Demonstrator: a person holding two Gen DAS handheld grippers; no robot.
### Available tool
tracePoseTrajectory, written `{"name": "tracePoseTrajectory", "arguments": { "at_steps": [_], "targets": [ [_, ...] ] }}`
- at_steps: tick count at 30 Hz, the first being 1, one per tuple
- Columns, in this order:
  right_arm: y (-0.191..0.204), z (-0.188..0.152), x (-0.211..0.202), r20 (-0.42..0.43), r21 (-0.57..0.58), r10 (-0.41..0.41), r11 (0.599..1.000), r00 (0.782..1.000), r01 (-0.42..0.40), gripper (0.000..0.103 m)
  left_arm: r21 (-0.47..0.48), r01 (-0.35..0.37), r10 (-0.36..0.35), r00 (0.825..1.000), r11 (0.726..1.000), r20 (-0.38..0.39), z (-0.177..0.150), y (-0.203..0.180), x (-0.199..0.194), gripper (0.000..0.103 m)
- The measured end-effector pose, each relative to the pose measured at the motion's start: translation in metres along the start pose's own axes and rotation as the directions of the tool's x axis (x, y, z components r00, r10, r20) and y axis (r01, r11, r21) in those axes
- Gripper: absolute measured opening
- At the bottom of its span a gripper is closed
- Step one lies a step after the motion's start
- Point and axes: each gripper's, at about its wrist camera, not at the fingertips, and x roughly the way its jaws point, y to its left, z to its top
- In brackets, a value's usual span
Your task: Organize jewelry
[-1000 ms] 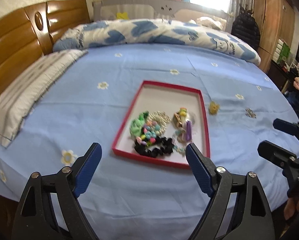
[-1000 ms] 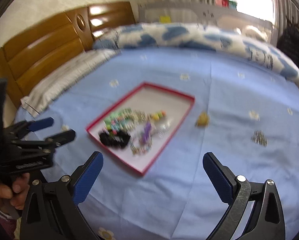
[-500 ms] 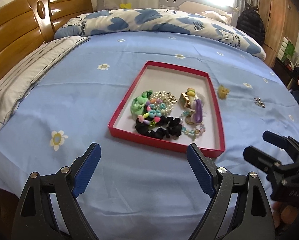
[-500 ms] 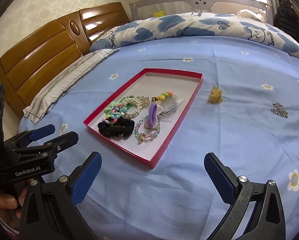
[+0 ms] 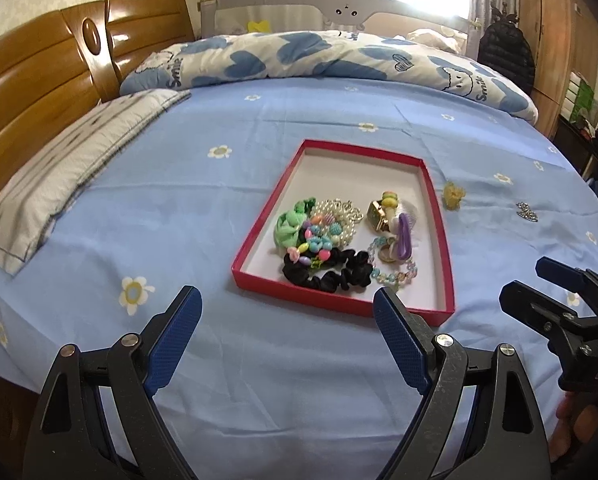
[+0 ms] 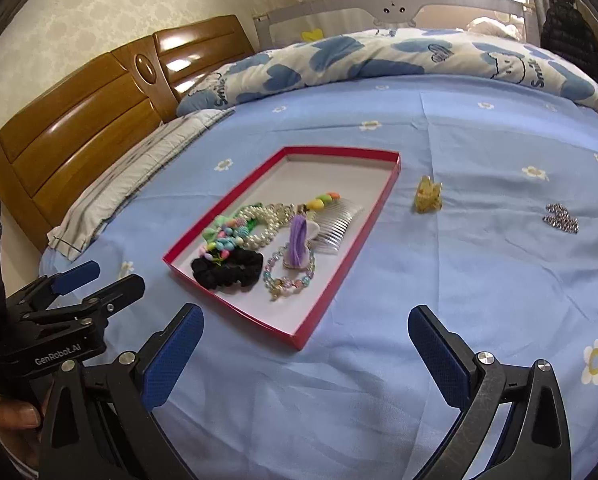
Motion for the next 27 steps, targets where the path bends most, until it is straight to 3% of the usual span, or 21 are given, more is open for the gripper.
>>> {"name": "tracePoseTrajectory", "arguments": {
  "at_steps": [27],
  "targets": [
    [0.0074, -0.0002, -0.0028, -0.015, -0.02, -0.016, 1.0, 1.0, 0.016, 0.103, 0.02, -0.012, 0.012, 1.0, 1.0, 0.01, 0.0031, -0.0051, -0.004, 0.091]
  ]
}}
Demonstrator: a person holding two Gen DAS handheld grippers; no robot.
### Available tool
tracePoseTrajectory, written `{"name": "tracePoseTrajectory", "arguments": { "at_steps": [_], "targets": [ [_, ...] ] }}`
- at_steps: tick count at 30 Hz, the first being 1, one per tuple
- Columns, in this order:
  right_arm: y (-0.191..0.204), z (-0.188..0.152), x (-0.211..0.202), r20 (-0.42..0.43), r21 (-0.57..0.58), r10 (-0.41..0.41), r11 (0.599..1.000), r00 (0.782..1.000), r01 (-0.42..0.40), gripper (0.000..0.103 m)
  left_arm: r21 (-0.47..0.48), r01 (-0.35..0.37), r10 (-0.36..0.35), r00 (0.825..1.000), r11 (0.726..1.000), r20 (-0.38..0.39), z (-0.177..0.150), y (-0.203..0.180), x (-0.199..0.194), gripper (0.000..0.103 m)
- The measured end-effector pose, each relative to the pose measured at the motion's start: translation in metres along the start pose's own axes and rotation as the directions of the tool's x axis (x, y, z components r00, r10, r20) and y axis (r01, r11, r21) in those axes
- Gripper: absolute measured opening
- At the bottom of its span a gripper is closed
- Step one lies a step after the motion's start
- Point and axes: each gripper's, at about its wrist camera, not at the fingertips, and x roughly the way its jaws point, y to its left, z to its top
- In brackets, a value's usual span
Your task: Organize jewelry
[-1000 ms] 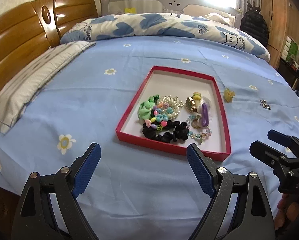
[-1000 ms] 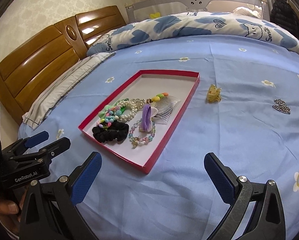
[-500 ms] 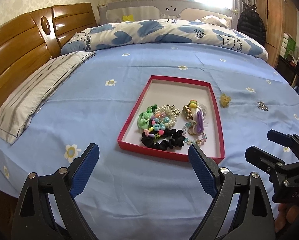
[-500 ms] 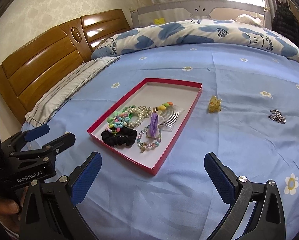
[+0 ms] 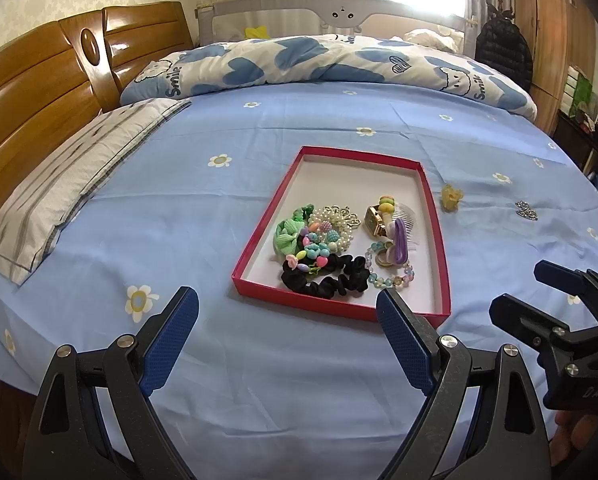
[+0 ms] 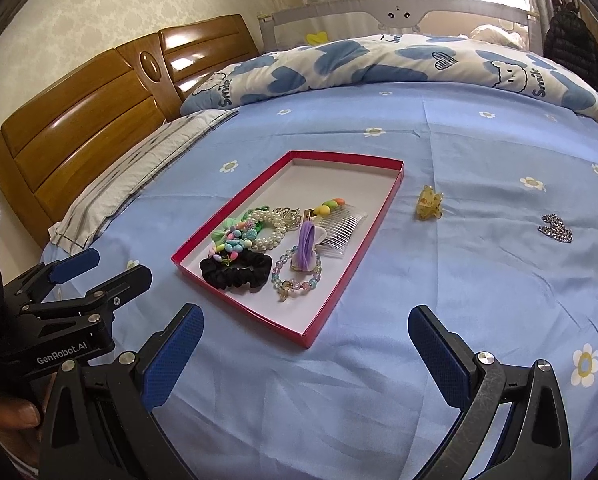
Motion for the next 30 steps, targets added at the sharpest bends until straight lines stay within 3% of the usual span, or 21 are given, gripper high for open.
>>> {"name": "tracePoseTrajectory", "arguments": {
  "at_steps": [30],
  "targets": [
    [-0.0003, -0.0018, 0.0006, -0.004, 0.0, 0.002, 1.0, 1.0, -0.002, 0.103, 0.003, 0.012, -0.012, 1.0, 1.0, -0.001, 0.0, -0.0023, 0.0008, 0.091]
  ]
}}
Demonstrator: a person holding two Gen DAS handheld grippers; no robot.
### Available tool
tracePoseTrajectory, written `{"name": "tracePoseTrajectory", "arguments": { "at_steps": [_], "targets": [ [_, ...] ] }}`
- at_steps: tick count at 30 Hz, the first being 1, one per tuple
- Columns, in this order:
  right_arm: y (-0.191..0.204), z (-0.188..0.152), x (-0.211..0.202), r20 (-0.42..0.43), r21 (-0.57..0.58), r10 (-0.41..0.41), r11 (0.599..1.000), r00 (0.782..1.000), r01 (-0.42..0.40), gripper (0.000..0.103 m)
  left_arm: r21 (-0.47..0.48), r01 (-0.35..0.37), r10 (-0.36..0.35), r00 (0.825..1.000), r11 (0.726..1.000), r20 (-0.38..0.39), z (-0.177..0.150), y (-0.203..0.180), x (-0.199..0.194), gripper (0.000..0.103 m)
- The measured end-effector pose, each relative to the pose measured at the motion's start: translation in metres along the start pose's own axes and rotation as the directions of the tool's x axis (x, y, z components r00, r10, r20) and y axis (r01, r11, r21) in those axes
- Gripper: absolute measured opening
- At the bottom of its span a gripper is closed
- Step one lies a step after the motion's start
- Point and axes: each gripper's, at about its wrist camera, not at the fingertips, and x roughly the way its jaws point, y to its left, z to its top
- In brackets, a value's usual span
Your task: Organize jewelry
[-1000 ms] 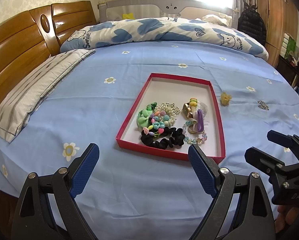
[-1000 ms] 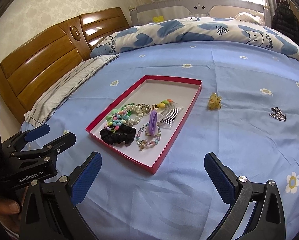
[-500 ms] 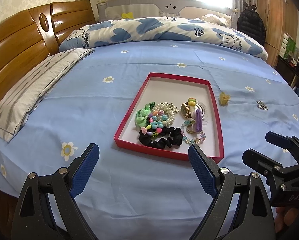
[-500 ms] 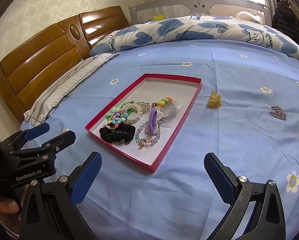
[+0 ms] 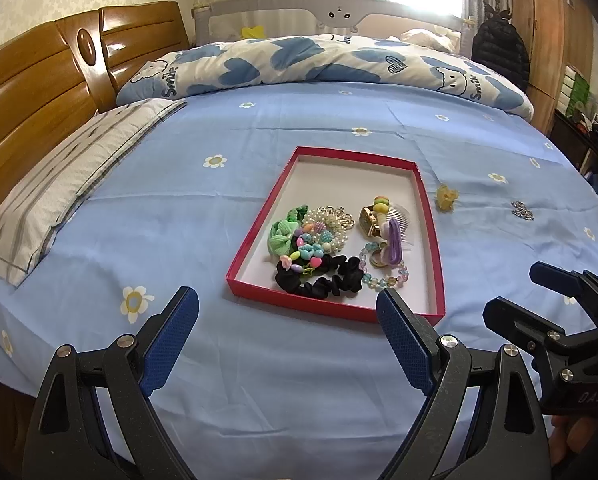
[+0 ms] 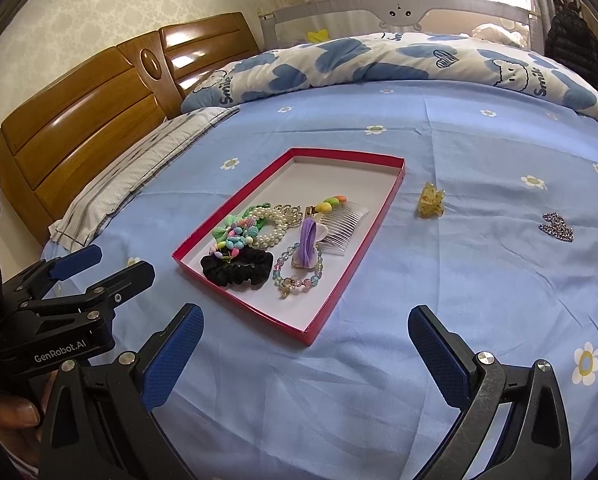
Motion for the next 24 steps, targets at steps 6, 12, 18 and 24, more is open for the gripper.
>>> {"name": "tracePoseTrajectory", "arguments": {
  "at_steps": [6, 12, 18, 24],
  "targets": [
    [0.0003, -0.0001, -0.0016, 0.003, 0.0, -0.001, 1.0, 1.0, 0.001, 0.103, 0.004, -0.01, 0.01, 1.0, 1.0, -0.002, -0.0003, -0.0014, 0.0011, 0.091],
    [0.0004, 0.0006, -0.0019, 0.003, 0.001, 0.0, 1.0, 1.0, 0.0, 0.103, 0.01, -0.022, 0.022, 1.0, 1.0, 0.003, -0.0002, -0.0018, 0.0003, 0.091],
    [0.0005, 0.0005, -0.0019, 0.003, 0.0, -0.001, 1.0, 1.0, 0.001, 0.103, 0.01, -0.022, 0.022, 1.0, 1.0, 0.004, 0.0, -0.0018, -0.0005, 0.091],
    [0.0009, 0.0012, -0.003, 0.003, -0.001, 0.001, 1.0, 1.0, -0.001, 0.103, 0.014, -0.024, 0.024, 1.0, 1.0, 0.005, 0.0003, -0.0021, -0.0007, 0.091]
  ]
}}
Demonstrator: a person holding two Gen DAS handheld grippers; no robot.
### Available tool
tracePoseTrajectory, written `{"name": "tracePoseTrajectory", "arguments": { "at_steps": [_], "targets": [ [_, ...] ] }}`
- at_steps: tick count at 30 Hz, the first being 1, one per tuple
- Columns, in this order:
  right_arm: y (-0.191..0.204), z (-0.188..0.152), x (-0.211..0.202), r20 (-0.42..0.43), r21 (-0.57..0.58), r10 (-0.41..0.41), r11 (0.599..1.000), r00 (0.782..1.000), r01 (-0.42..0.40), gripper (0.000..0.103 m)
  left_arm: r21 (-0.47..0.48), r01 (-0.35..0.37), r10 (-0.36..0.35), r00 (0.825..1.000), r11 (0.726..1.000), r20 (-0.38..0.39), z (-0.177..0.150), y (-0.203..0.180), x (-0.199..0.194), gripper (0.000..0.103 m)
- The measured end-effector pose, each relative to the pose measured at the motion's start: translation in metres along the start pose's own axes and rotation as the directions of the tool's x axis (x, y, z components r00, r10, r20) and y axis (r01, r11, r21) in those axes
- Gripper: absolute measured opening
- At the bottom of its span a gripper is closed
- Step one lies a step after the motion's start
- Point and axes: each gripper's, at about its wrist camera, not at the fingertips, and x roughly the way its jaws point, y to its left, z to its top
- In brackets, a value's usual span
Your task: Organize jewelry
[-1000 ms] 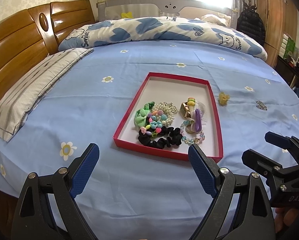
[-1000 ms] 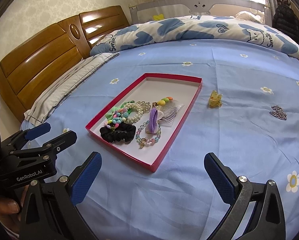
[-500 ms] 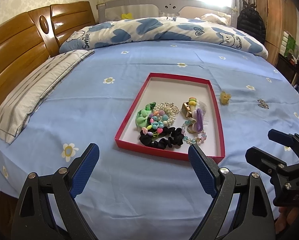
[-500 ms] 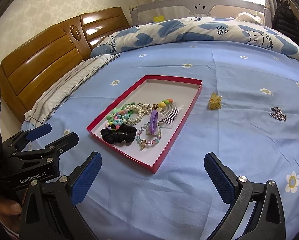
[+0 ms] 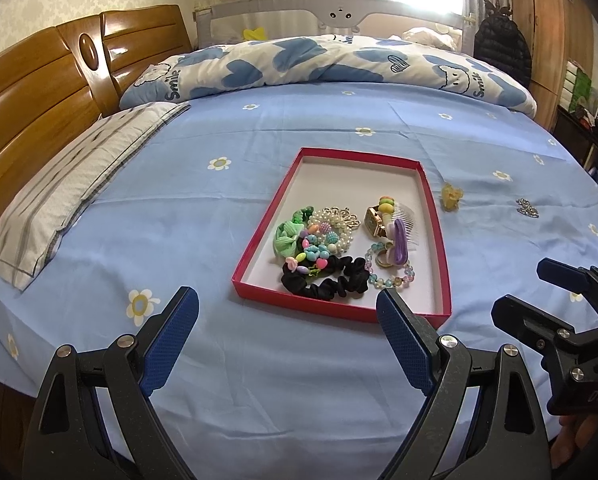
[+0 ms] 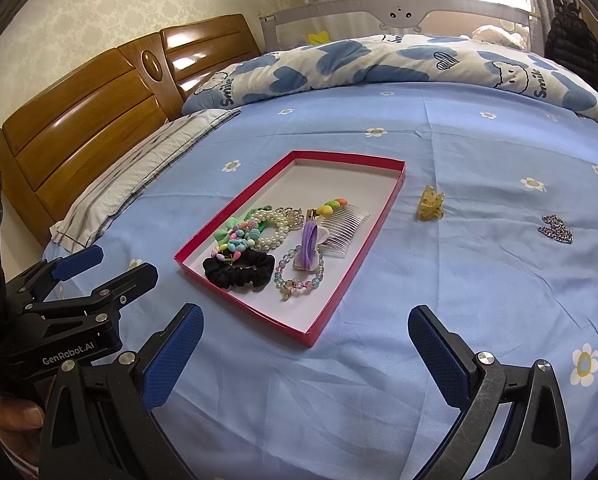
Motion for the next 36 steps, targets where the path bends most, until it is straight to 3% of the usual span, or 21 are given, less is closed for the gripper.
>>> {"name": "tracePoseTrajectory", "arguments": {
  "at_steps": [36],
  "targets": [
    [-0.002, 0.003, 0.003, -0.009, 0.004, 0.003, 1.0, 1.0, -0.003, 0.103, 0.003, 0.013, -0.013, 1.0, 1.0, -0.022, 0.003, -0.003, 0.01, 0.091]
  ]
}}
